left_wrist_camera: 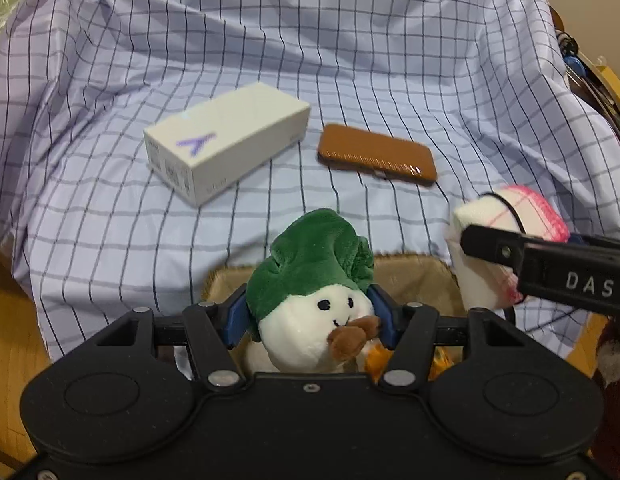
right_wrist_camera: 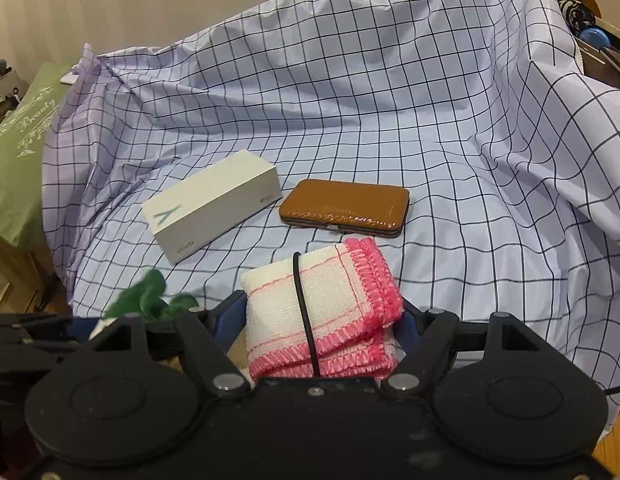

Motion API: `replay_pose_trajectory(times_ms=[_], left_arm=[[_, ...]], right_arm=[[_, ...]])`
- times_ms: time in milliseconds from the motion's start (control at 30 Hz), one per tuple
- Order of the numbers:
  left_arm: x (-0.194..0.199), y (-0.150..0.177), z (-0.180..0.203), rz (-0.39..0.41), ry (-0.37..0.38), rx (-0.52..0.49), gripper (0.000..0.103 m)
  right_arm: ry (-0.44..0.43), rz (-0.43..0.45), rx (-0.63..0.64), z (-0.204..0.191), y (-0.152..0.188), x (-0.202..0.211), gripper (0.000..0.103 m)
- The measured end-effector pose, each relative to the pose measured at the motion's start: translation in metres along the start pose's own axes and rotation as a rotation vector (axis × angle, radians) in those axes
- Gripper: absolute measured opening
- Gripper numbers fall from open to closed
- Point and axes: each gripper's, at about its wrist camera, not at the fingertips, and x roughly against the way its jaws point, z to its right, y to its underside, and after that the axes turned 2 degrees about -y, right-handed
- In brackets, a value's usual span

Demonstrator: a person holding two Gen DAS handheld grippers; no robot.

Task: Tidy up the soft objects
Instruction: 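Carry the duck in the left tool while the right carries the towel bundle to the basket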

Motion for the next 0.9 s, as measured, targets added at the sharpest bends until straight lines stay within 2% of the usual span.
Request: replay_pose_trajectory(times_ms=[400, 900], left_arm=[[0.003, 0.033, 0.002, -0.105, 0.059, -0.004, 0.057], [-0.003, 0.039, 0.005, -0.147, 0.081, -0.021, 0.058]], right_arm=[[-0.007, -0.025, 0.055, -0.016, 0.026, 0.022, 0.074], [0.007, -0.051, 0.083, -0.016, 0.027, 0.018, 0.074]])
